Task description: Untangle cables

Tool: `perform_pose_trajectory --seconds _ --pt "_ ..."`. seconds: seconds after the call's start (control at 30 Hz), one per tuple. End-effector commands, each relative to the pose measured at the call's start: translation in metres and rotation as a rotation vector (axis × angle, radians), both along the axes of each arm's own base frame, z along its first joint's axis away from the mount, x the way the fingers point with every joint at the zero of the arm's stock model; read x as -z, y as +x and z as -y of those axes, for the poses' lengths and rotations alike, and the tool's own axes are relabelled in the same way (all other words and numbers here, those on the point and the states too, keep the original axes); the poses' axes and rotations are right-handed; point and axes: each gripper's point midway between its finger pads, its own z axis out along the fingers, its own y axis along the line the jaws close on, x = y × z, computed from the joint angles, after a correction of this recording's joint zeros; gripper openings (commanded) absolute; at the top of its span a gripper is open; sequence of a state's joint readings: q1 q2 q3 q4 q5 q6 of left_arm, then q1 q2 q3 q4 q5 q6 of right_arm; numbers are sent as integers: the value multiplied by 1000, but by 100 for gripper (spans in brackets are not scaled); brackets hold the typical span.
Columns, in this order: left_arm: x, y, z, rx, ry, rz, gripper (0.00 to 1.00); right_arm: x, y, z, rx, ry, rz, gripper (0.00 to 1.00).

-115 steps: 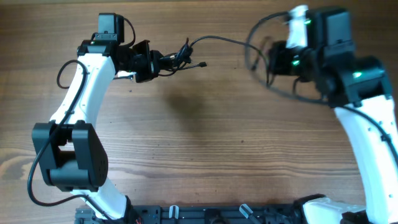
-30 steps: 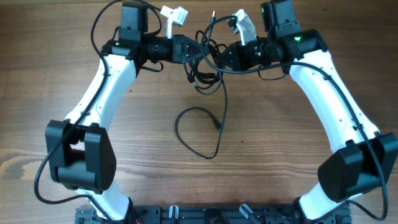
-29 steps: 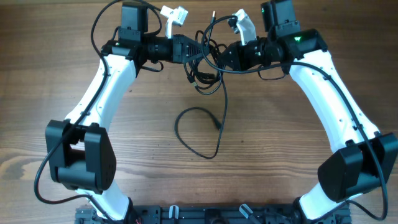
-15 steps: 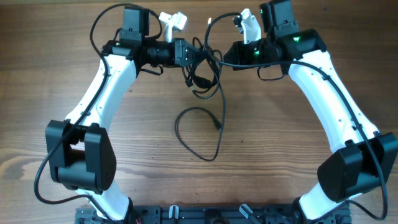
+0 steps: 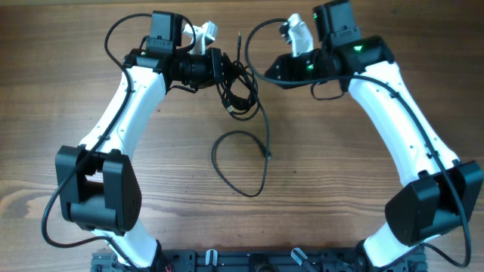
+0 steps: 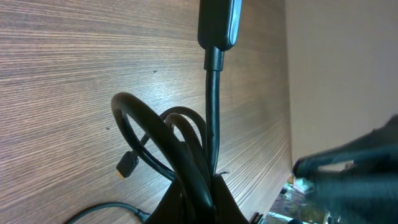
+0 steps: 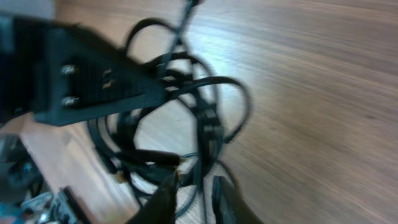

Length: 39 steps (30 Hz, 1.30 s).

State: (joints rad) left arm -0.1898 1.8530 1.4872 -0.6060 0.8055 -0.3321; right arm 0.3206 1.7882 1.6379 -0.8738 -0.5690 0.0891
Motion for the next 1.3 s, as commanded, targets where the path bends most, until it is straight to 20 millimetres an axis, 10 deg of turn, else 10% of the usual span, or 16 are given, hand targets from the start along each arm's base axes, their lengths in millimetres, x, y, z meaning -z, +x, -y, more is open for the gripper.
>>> perform_pose_trajectory --seconds 0.0,0.13,0.47,1.27 --pt "-21 -4 13 43 -110 4 4 6 -4 -14 -45 8 -7 34" --pt "-19 0 11 5 -95 -17 18 15 12 7 135 -71 -39 37" --pt "62 -23 -7 -45 309 -135 51 16 19 22 181 -72 -51 39" --pt "105 -31 -6 -18 441 -189 26 19 18 26 185 -99 -49 48"
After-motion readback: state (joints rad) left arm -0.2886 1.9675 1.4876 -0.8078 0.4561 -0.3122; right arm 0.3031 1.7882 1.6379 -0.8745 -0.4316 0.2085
